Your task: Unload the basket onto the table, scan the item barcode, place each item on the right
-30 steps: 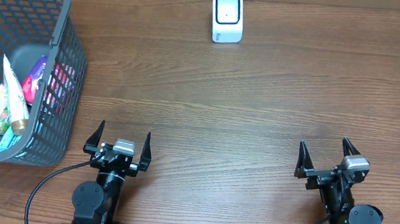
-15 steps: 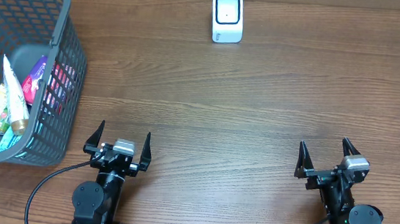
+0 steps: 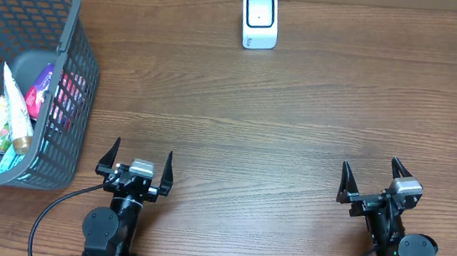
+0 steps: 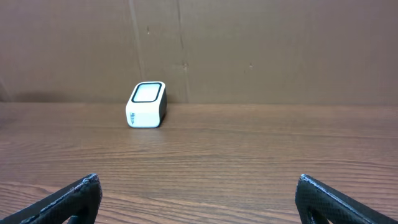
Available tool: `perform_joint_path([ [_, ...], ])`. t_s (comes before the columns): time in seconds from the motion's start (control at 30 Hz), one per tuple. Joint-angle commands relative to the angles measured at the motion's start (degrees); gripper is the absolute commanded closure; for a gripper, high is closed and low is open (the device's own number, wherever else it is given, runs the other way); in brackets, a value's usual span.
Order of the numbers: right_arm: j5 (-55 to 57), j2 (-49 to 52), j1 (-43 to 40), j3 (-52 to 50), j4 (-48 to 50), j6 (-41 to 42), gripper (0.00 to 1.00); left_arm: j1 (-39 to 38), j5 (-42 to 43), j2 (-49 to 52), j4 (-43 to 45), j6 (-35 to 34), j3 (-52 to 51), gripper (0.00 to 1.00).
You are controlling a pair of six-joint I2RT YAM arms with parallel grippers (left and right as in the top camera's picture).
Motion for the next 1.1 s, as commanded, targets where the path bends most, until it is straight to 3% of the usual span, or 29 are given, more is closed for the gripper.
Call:
perform_joint_path([
  [0.0,0.4,-0.7,-0.1,-0.6,1.2,0.0,0.00,0.3,-0.9,-0.5,-0.2,-1.3,-0.3,0.00],
  [1.07,-0.8,-0.7,-0.1,1.4,1.6,-0.1,0.00,0.3,-0.3,-0.5,0.1,-1.3,1.5,0.00],
])
